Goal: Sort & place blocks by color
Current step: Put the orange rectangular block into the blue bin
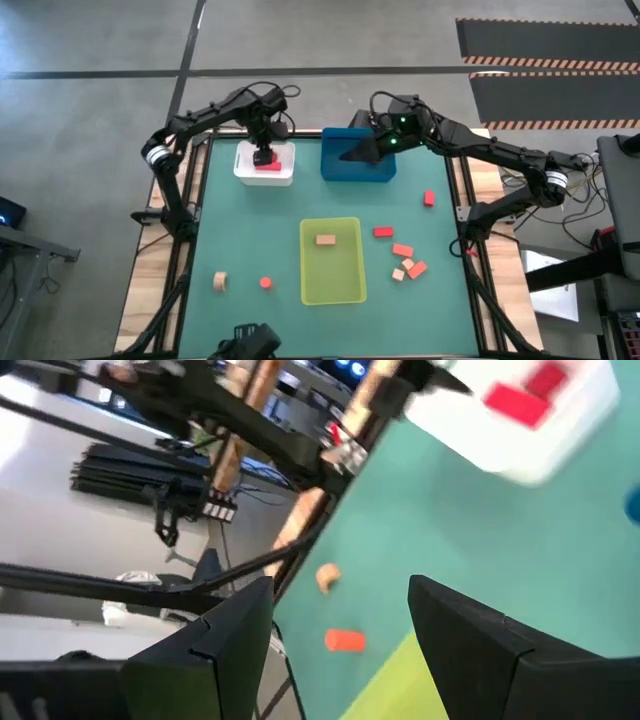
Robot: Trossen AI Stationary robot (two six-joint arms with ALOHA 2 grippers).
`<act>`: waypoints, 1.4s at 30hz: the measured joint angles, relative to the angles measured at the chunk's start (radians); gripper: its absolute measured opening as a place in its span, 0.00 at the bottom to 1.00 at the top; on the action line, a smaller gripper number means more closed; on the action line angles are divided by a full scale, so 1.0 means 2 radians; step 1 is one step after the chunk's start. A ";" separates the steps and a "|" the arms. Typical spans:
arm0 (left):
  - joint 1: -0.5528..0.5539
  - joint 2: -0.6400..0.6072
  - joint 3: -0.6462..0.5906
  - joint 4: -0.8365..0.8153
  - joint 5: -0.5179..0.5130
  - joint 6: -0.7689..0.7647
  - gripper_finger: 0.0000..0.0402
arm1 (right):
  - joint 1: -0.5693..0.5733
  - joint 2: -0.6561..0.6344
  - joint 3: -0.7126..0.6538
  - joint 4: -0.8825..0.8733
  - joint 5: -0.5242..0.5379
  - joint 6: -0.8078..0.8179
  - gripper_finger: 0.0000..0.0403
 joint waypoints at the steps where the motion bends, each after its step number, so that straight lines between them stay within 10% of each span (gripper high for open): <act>1: -0.002 -0.010 0.000 -0.001 0.008 -0.011 0.54 | 0.001 0.000 0.000 -0.012 0.000 0.005 0.56; 22: -0.078 -0.269 -0.006 0.169 0.078 -0.274 0.54 | -0.034 0.046 -0.008 -0.444 0.208 -0.059 0.56; 42: -0.089 -0.307 -0.012 0.234 0.076 -0.334 0.54 | -0.008 0.002 -0.172 -0.430 0.136 -0.016 0.56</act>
